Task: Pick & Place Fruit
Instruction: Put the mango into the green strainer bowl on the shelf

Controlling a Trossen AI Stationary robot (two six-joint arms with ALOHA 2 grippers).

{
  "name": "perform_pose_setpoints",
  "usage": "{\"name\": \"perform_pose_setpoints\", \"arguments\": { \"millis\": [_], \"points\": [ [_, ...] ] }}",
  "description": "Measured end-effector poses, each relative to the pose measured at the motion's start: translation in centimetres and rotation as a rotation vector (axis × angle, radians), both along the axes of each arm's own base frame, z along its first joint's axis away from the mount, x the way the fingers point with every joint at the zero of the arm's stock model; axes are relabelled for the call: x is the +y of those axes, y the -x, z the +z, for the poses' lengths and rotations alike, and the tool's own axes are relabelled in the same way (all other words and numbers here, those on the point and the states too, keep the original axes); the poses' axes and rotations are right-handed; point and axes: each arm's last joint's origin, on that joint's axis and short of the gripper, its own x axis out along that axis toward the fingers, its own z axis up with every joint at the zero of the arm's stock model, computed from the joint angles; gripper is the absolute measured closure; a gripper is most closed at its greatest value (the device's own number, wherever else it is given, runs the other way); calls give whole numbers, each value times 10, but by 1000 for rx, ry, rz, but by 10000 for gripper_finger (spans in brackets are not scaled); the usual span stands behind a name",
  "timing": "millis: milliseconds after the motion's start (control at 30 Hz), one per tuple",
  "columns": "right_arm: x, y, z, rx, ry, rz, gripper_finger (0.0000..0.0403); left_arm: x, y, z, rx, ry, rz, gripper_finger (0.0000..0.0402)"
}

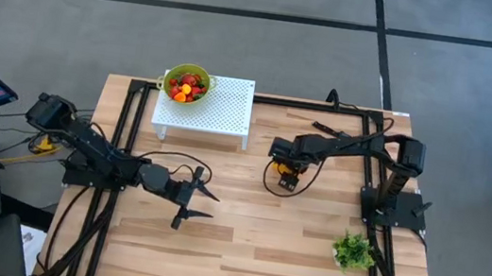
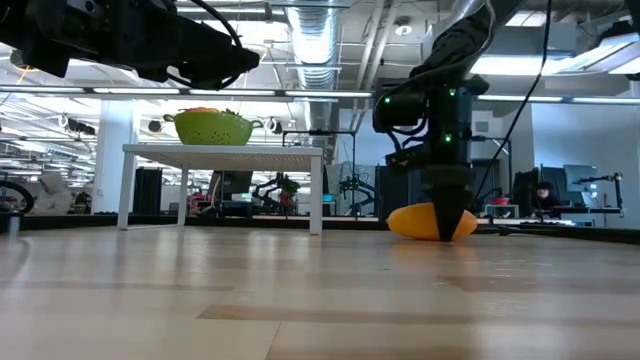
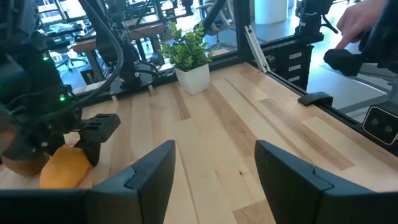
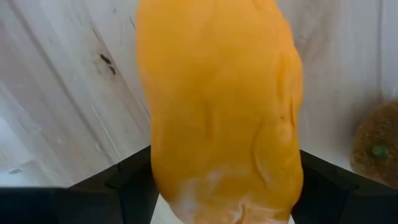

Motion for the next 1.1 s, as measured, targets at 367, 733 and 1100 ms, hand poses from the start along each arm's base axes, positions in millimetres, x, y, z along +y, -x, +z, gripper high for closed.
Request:
{"name": "perform_pose_setpoints", "arguments": {
  "millis": [367, 733, 1100],
  "points": [
    [14, -1, 15, -81, -14, 24, 123, 1, -1, 3, -36, -33, 45, 189],
    [39, -7, 15, -120, -105, 95, 202, 5, -2, 7, -92, -117, 185, 189],
    [84, -17, 19, -218, -550, 165, 198, 6, -1, 3, -65, -352, 144, 189]
  ]
}}
